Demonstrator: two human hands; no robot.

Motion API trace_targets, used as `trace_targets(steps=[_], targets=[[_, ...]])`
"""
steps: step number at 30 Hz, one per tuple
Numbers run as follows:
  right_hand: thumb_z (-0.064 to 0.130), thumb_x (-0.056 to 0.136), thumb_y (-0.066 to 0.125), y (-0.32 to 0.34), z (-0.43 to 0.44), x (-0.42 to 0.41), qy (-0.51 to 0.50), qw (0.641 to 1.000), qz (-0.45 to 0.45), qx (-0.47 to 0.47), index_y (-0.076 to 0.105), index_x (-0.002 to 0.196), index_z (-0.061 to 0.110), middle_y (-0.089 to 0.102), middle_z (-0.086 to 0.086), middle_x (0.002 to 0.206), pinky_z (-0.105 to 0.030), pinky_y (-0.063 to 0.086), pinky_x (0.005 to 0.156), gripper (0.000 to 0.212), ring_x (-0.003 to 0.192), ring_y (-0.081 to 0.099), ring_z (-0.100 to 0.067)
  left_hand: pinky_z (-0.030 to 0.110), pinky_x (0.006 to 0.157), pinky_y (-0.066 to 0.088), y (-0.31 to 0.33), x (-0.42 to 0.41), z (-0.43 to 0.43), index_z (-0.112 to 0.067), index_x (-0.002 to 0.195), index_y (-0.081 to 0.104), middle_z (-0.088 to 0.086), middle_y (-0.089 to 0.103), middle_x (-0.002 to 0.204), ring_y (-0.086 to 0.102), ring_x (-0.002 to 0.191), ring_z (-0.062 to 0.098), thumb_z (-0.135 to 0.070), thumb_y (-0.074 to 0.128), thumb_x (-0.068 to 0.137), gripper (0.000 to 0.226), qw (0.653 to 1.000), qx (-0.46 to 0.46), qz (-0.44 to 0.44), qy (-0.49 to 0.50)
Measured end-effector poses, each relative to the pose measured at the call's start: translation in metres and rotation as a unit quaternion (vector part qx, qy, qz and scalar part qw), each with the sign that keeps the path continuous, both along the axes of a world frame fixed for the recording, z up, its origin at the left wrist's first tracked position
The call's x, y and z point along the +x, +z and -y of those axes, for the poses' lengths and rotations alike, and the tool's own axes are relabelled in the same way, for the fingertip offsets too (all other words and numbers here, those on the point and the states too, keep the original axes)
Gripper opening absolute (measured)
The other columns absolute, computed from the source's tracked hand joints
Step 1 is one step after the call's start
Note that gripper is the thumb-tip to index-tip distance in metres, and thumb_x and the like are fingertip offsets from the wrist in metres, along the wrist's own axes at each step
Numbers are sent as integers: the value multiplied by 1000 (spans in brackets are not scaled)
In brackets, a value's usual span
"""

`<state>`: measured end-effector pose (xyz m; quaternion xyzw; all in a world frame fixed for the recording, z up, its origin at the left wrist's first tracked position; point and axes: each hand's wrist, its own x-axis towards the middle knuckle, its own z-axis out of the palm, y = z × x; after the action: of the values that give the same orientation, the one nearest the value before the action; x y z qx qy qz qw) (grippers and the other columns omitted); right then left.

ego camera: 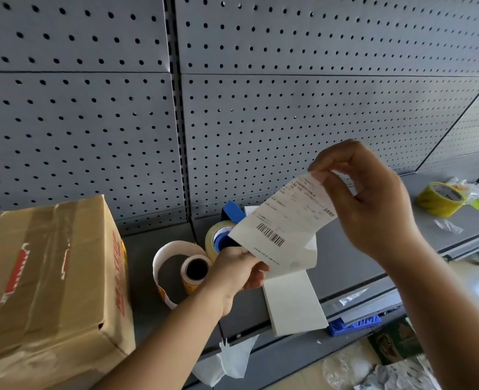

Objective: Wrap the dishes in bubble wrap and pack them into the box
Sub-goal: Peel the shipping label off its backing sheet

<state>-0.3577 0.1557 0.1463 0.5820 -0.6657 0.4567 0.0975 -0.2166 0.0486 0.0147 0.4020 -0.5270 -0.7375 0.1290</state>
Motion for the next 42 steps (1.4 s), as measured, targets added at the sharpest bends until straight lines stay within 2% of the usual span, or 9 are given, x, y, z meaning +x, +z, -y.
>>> trace_targets(steps=[5, 14, 19, 25, 27, 31, 35, 39, 42], targets=[[2, 94, 56, 18, 0, 1, -16, 999, 3, -28, 61, 98, 19, 66, 16, 99, -6, 41, 80, 18, 97, 64, 0, 22, 58, 54, -4, -1, -5, -8, 95, 73, 5, 72, 78, 59, 59, 9, -19, 67, 98, 13, 999, -46, 11, -22], [5, 95, 57, 38, 1, -1, -3, 994, 7, -105, 59, 100, 19, 64, 24, 94, -38, 54, 90, 15, 93, 65, -9, 20, 55, 48, -13, 1, -9, -11, 99, 68, 6, 72, 80, 57, 57, 7, -11, 56, 98, 12, 987, -142, 65, -47], [-1, 95, 58, 47, 0, 2, -6, 992, -1, -128, 57, 98, 16, 63, 17, 96, -22, 48, 87, 17, 90, 63, -4, 18, 54, 48, -15, 5, -11, -14, 102, 65, 4, 72, 79, 57, 60, 7, -9, 53, 97, 14, 984, -152, 74, -60], [-5, 95, 55, 59, -3, 5, 8, 987, 5, -160, 53, 99, 29, 62, 9, 97, -23, 49, 86, 35, 91, 61, -2, 19, 54, 47, -16, 9, -15, -16, 103, 65, 4, 71, 79, 58, 59, 7, -8, 54, 94, 17, 980, -173, 70, -68], [-5, 95, 55, 62, -5, 5, 8, 986, 5, -165, 53, 99, 29, 61, 9, 97, -25, 49, 86, 34, 90, 61, -3, 21, 55, 47, -18, 11, -16, -15, 96, 68, 2, 70, 74, 58, 58, 7, -15, 58, 96, 10, 977, -186, 59, -85], [-6, 94, 55, 67, -9, 8, 5, 986, 1, -166, 53, 99, 30, 61, 14, 96, -25, 49, 86, 36, 89, 61, -4, 21, 52, 44, -21, 14, -18, -15, 82, 70, -5, 64, 58, 55, 50, 6, -38, 63, 99, 29, 965, -236, 62, -96], [-4, 95, 57, 66, -11, 14, 25, 989, 7, -145, 54, 98, 32, 62, 14, 96, -23, 48, 85, 36, 90, 61, -3, 26, 58, 49, -19, 17, -20, -13, 78, 68, -3, 68, 64, 59, 55, 7, -48, 63, 96, 39, 965, -242, 55, -83], [0, 96, 59, 60, -8, 21, 53, 994, 5, -100, 58, 99, 26, 63, 16, 97, -27, 49, 85, 26, 91, 62, -6, 22, 66, 51, 0, 32, -16, -24, 92, 66, -9, 69, 79, 62, 68, 5, -52, 60, 96, 29, 943, -328, 49, -23], [3, 96, 61, 58, -5, 29, 67, 995, 1, -70, 60, 100, 18, 63, 20, 95, -20, 47, 83, 16, 90, 62, -3, 28, 73, 54, 25, 51, -6, -28, 98, 65, -11, 70, 85, 66, 77, 8, -39, 59, 100, 12, 929, -350, -36, 114]])
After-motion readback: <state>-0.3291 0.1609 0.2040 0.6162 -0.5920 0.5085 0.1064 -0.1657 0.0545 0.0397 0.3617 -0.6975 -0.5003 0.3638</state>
